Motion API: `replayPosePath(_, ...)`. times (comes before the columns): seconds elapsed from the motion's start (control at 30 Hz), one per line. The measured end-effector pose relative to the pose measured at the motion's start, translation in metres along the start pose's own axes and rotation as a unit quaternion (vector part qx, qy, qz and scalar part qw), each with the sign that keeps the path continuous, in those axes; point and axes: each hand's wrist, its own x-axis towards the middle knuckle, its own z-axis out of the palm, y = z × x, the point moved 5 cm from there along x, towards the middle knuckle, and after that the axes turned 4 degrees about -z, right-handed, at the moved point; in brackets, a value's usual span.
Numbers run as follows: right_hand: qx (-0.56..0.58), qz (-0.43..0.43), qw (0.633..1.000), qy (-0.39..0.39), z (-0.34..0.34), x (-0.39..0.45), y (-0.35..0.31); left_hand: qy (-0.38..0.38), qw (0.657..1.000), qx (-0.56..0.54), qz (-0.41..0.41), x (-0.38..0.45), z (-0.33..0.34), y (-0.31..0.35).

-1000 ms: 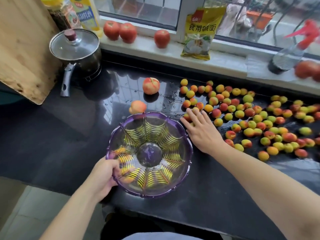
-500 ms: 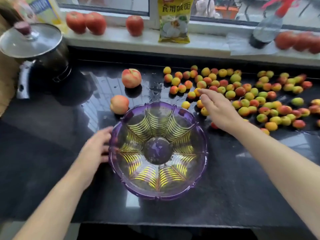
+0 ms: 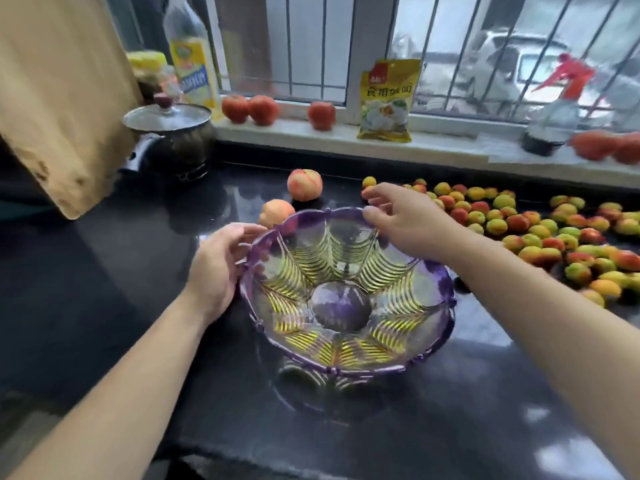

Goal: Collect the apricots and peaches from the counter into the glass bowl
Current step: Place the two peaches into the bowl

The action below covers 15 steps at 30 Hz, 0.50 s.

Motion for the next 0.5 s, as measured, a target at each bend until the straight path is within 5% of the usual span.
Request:
replayPosePath(0.2, -0.037, -0.026, 0.999, 0.003, 0.007, 0.053, -0.069, -0.023, 0.997, 0.039, 0.057, -0.007, 0.002, 0.004)
replayPosePath(0.33, -0.085, -0.019, 0.98, -0.177, 0.063, 0.117, -0.103, -0.035, 0.998, 0.011, 0.044, 0.0, -0.003, 0.003)
replayPosePath(0.43, -0.222, 0.009, 0.915, -0.338, 0.11, 0.136, -0.109, -0.038, 0.999, 0.0, 0.037, 0.004, -0.007, 0.0)
replayPosePath(0.5, -0.319, 0.012, 0.875, -0.364, 0.128, 0.143, -0.104, -0.048, 0.998, 0.022, 0.044, 0.005, -0.007, -0.001)
